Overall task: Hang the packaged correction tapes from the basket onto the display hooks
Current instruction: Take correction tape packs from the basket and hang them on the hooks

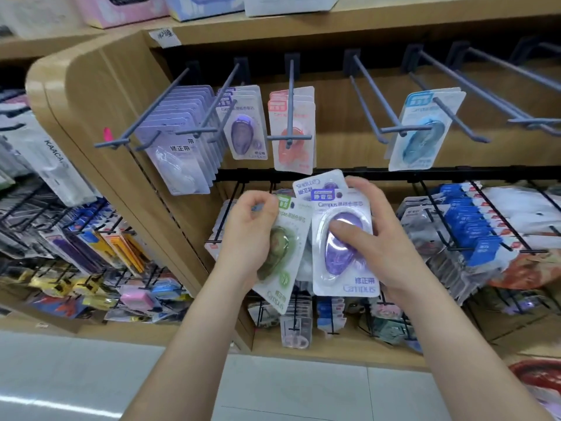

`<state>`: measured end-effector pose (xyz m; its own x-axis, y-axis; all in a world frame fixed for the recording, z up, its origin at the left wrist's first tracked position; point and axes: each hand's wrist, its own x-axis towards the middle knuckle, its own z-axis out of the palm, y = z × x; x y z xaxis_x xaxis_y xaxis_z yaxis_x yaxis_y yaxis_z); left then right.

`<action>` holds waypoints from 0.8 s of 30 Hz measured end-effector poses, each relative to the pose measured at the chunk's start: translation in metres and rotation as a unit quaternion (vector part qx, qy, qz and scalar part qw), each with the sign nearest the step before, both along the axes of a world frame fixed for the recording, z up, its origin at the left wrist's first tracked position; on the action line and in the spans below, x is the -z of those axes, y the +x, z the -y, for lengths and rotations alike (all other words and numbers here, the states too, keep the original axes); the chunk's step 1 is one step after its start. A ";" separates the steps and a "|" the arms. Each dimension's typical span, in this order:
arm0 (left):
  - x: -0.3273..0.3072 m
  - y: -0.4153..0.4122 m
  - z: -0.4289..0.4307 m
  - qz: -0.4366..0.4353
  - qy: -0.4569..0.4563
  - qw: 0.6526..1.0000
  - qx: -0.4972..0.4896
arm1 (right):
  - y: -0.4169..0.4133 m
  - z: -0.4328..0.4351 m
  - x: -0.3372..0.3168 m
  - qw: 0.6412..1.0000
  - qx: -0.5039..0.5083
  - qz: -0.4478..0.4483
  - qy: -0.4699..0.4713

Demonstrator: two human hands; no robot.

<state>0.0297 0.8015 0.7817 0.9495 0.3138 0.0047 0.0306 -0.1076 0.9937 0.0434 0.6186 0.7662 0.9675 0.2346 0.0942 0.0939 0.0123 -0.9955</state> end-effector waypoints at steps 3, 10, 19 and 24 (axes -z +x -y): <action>0.002 -0.004 -0.007 0.031 0.007 0.999 -0.010 | -0.002 0.002 0.006 0.992 -0.006 -0.063 0.113; 0.000 -0.007 0.004 0.054 0.201 0.978 -0.015 | -0.005 -0.003 0.017 0.966 -0.038 -0.144 0.211; -0.003 -0.023 -0.010 -0.001 0.251 0.963 0.095 | -0.001 0.007 0.024 0.968 -0.003 -0.114 0.222; 0.003 -0.027 0.008 -0.070 0.115 0.961 0.242 | -0.006 -0.002 0.021 0.991 0.010 -0.018 0.130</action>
<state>0.0024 0.7932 0.7783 0.9803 -0.1595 -0.1166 0.0523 -0.3597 0.9316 0.0375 0.6204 0.7448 0.9756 0.1880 0.1134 0.0605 0.2664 -0.9620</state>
